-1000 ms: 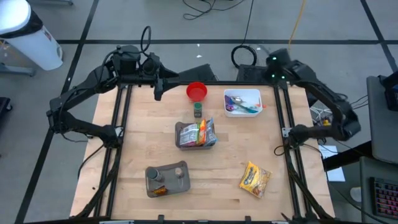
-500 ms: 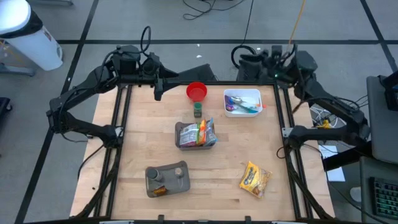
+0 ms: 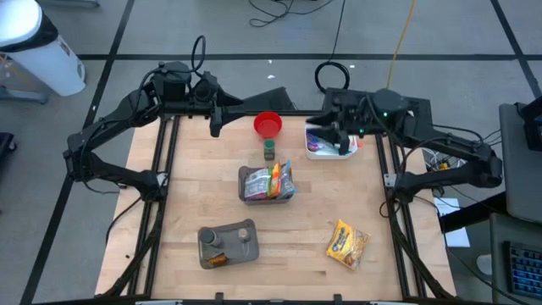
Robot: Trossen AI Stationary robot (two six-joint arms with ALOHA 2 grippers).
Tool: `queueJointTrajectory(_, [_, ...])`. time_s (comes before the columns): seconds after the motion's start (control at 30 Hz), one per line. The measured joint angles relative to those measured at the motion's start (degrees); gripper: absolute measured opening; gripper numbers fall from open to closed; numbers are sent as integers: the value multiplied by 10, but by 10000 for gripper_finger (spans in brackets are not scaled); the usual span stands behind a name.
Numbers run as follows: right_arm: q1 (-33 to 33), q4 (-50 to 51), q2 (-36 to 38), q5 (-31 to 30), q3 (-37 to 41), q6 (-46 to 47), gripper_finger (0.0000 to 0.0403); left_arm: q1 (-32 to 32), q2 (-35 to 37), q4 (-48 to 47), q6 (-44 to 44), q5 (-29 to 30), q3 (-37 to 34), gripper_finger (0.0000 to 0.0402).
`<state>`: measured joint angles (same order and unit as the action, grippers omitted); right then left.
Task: Pick & Place Food Item
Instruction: Put the yellow noodle pack into the top black bin
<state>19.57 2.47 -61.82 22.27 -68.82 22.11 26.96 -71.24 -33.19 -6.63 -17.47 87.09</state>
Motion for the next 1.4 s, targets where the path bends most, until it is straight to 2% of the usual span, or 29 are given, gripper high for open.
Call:
queueJointTrajectory(0.1, [-11,-6,0,35,0,-3,187,0,0,0,0,0,0,230])
queueJointTrajectory(0.3, [-34,-5,0,56,0,-3,187,0,0,0,0,0,0,230])
queueJointTrajectory(0.57, [-40,-5,7,122,0,16,184,0,0,0,0,0,0,230])
queueJointTrajectory(0.77, [-40,-5,6,140,0,11,183,0,0,0,0,0,0,230])
queueJointTrajectory(0.97, [-40,-7,1,107,0,-18,184,0,0,0,0,0,0,230])
queueJointTrajectory(1.1, [-40,-10,-2,74,0,15,185,0,0,0,0,0,0,230])
queueJointTrajectory(1.27, [-40,-9,-3,-15,0,42,181,0,0,0,0,0,0,230])
queueJointTrajectory(1.4, [-39,-10,-3,-28,0,43,182,0,0,0,0,0,0,230])
